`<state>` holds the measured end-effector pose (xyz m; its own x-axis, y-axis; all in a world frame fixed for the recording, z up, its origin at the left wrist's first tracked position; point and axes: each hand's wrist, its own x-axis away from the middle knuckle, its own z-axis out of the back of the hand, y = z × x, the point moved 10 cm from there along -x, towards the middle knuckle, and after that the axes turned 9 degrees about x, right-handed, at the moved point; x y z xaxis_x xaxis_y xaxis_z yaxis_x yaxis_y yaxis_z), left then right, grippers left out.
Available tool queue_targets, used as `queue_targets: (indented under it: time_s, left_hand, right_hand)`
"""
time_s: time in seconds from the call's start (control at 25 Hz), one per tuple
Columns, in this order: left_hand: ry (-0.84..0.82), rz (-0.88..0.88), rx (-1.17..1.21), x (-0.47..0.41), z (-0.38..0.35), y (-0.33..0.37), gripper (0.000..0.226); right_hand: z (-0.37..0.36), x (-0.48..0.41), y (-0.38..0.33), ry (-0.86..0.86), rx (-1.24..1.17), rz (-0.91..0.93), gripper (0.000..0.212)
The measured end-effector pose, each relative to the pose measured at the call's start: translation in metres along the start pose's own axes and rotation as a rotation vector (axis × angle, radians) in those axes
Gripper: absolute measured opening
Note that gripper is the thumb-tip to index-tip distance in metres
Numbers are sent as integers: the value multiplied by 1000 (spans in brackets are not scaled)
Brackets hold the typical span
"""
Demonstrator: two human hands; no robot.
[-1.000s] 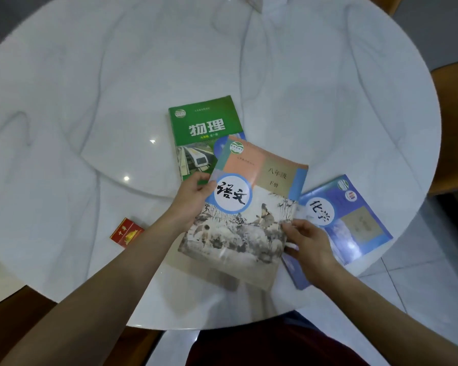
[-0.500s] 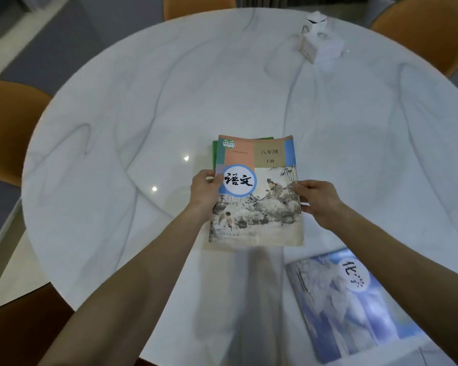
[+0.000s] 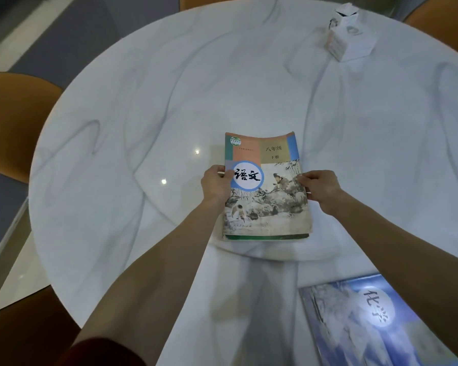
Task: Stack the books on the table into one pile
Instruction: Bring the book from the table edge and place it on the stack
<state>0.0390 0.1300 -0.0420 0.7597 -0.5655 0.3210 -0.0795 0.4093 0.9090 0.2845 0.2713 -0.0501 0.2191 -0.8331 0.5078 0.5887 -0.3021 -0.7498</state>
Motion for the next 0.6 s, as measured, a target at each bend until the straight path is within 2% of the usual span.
queue_targets:
  time_s: [0.2, 0.32, 0.48, 0.6]
  left_hand:
    - [-25, -154, -272, -2, -10, 1, 21]
    - [-24, -170, -400, -4, -12, -5, 25]
    - [-7, -190, -454, -2, -12, -8, 26]
    - [-16, -205, -529, 4, -17, -12, 28]
  right_hand:
    - [1, -6, 8, 77, 184, 18, 18]
    - [3, -7, 6, 136, 283, 62, 26]
    - [-3, -4, -2, 159, 421, 144, 27]
    - [-6, -1, 2, 186, 539, 157, 41]
